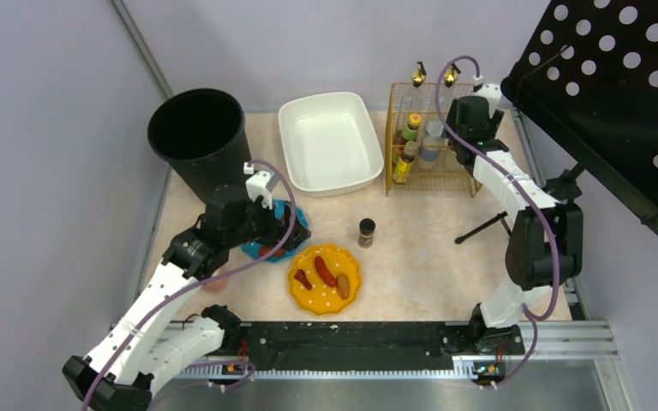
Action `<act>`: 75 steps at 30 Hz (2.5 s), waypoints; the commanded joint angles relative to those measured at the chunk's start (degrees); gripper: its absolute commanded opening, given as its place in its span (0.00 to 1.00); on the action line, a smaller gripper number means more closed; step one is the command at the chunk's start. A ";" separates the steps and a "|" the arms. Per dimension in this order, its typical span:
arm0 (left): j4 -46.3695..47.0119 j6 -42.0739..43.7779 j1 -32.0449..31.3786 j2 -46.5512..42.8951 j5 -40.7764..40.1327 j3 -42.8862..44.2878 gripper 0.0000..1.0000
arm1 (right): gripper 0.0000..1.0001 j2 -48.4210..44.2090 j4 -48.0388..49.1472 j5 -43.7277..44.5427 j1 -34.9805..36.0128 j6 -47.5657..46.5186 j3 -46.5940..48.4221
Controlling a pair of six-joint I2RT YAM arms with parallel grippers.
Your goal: Clear the kitchen counter
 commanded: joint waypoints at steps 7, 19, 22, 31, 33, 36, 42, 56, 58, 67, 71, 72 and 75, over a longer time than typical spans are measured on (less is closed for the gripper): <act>0.51 0.23 -0.26 -0.15 -0.36 0.06 0.99 | 0.73 -9.63 0.86 0.34 1.55 -1.72 -1.30; 0.51 0.22 -0.26 -0.37 -0.38 0.02 0.98 | 0.62 -17.93 0.59 -4.92 9.01 0.01 -9.52; 0.51 0.22 -0.32 -0.45 -0.37 0.01 0.99 | 0.61 -19.84 -0.80 -8.39 10.71 -0.18 -10.47; 0.48 0.31 -0.29 -0.33 -0.42 0.05 0.98 | 0.60 -29.96 -7.84 -25.43 14.75 -0.70 -13.28; 0.50 0.31 -0.30 -0.19 -0.44 0.06 0.99 | 0.62 -31.35 -9.83 -31.31 15.72 -0.99 -13.47; 0.42 0.31 -0.28 0.08 -0.72 0.14 0.99 | 0.65 -32.28 -12.25 -37.53 17.91 -1.28 -13.88; 0.33 0.46 -0.32 0.08 -1.12 0.11 0.99 | 0.67 -30.53 -13.88 -37.88 24.43 -1.49 -16.56; 0.24 0.55 -0.27 0.76 -1.27 0.15 0.98 | 0.70 -19.05 -11.35 -31.14 33.98 -1.58 -18.32; 0.24 0.55 -0.27 0.76 -1.30 0.16 0.99 | 0.70 -17.10 -11.32 -30.19 34.83 -1.63 -17.86; 0.24 0.47 -0.33 0.79 -1.20 0.15 0.99 | 0.72 -12.68 -10.99 -24.85 37.65 -1.78 -16.89; 0.24 0.48 -0.21 0.66 -1.30 0.13 0.99 | 0.71 -11.47 -10.97 -23.34 38.60 -1.84 -16.85; 0.24 0.48 -0.24 0.63 -1.30 0.07 0.99 | 0.70 -11.29 -10.96 -22.91 38.76 -1.86 -16.84; 0.24 0.49 -0.28 0.57 -1.30 0.10 0.99 | 0.65 -10.99 -10.92 -21.17 39.09 -1.67 -16.87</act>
